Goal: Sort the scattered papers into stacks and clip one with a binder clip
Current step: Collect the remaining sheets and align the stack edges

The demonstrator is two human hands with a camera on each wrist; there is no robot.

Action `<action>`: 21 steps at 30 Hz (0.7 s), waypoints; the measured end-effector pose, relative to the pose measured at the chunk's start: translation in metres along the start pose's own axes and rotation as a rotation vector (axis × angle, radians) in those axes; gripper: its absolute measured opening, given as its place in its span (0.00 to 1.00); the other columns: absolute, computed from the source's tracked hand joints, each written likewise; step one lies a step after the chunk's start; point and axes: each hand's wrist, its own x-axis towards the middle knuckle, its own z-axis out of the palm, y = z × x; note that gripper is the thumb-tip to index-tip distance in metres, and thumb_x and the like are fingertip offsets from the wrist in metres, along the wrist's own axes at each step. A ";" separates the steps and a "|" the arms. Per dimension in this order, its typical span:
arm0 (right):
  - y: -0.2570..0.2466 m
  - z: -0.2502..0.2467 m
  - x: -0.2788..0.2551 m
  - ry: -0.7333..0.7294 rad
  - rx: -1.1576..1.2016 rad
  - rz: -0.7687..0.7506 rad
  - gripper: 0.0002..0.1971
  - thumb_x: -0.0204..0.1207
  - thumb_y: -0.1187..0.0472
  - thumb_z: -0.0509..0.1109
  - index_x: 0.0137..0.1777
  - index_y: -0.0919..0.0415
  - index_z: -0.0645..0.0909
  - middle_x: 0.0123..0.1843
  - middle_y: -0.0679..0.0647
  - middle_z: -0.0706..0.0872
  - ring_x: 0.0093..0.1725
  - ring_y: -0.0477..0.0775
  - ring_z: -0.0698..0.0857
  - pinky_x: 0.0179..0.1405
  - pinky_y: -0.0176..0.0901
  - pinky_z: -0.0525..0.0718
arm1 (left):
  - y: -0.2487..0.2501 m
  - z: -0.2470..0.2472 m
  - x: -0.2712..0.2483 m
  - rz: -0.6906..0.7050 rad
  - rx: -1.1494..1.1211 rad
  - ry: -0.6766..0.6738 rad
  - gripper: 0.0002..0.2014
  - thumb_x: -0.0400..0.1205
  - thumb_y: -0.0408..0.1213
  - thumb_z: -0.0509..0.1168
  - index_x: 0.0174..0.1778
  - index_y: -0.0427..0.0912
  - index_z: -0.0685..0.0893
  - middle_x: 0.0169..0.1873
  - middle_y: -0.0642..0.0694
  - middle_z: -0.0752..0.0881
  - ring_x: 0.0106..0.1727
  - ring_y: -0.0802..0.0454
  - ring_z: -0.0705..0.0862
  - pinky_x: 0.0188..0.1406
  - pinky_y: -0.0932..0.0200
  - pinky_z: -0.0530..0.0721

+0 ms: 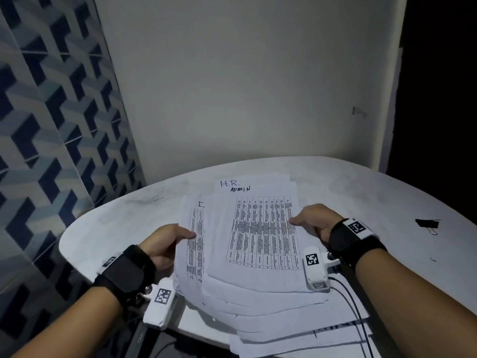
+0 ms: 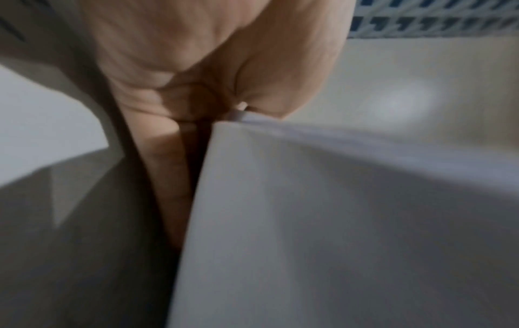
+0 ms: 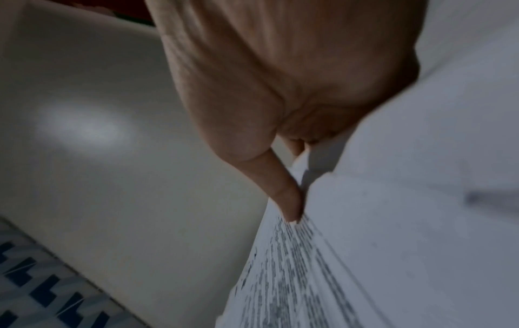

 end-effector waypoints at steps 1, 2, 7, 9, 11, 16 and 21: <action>-0.001 0.003 0.001 -0.007 -0.037 -0.015 0.18 0.76 0.73 0.77 0.63 0.77 0.79 0.19 0.55 0.69 0.14 0.50 0.62 0.22 0.37 0.60 | -0.001 0.001 0.001 0.030 0.045 0.006 0.16 0.84 0.26 0.62 0.66 0.26 0.84 0.50 0.28 0.91 0.42 0.34 0.93 0.44 0.42 0.90; -0.001 0.007 0.002 -0.014 -0.052 -0.041 0.25 0.76 0.74 0.77 0.68 0.86 0.73 0.15 0.54 0.67 0.13 0.50 0.61 0.24 0.40 0.60 | -0.002 0.004 0.001 0.060 0.082 0.003 0.16 0.85 0.26 0.62 0.68 0.27 0.83 0.53 0.28 0.91 0.44 0.35 0.93 0.45 0.42 0.90; -0.004 0.028 -0.003 -0.064 -0.077 -0.020 0.08 0.77 0.74 0.76 0.38 0.68 0.82 0.17 0.55 0.74 0.16 0.50 0.71 0.26 0.39 0.74 | 0.002 0.017 0.002 0.081 0.009 0.016 0.15 0.87 0.50 0.65 0.56 0.41 0.89 0.50 0.37 0.94 0.44 0.40 0.94 0.48 0.46 0.89; -0.002 0.032 0.003 -0.037 -0.019 0.019 0.17 0.80 0.75 0.71 0.31 0.65 0.72 0.18 0.53 0.71 0.18 0.51 0.69 0.26 0.38 0.66 | 0.006 0.015 0.005 0.051 -0.059 -0.015 0.25 0.84 0.59 0.63 0.62 0.42 0.90 0.57 0.36 0.92 0.50 0.37 0.93 0.56 0.45 0.86; -0.001 0.034 0.000 0.003 0.067 0.055 0.15 0.80 0.77 0.64 0.34 0.64 0.70 0.17 0.51 0.67 0.18 0.50 0.64 0.27 0.39 0.60 | 0.007 0.011 0.009 0.017 -0.054 -0.023 0.25 0.81 0.58 0.67 0.64 0.43 0.89 0.59 0.37 0.91 0.51 0.36 0.91 0.56 0.46 0.87; -0.005 0.055 -0.004 -0.040 0.169 0.022 0.15 0.78 0.78 0.57 0.59 0.63 0.71 0.29 0.52 0.64 0.17 0.49 0.58 0.24 0.36 0.56 | 0.008 0.011 0.011 -0.019 0.125 -0.060 0.15 0.74 0.38 0.75 0.53 0.35 0.92 0.55 0.36 0.92 0.45 0.37 0.91 0.50 0.50 0.88; -0.008 0.059 -0.010 -0.111 0.090 -0.108 0.15 0.76 0.77 0.64 0.57 0.62 0.70 0.37 0.58 0.76 0.33 0.55 0.77 0.30 0.37 0.70 | 0.006 0.003 0.014 0.159 0.297 -0.068 0.23 0.74 0.14 0.67 0.63 0.36 0.87 0.56 0.34 0.92 0.60 0.31 0.89 0.57 0.44 0.89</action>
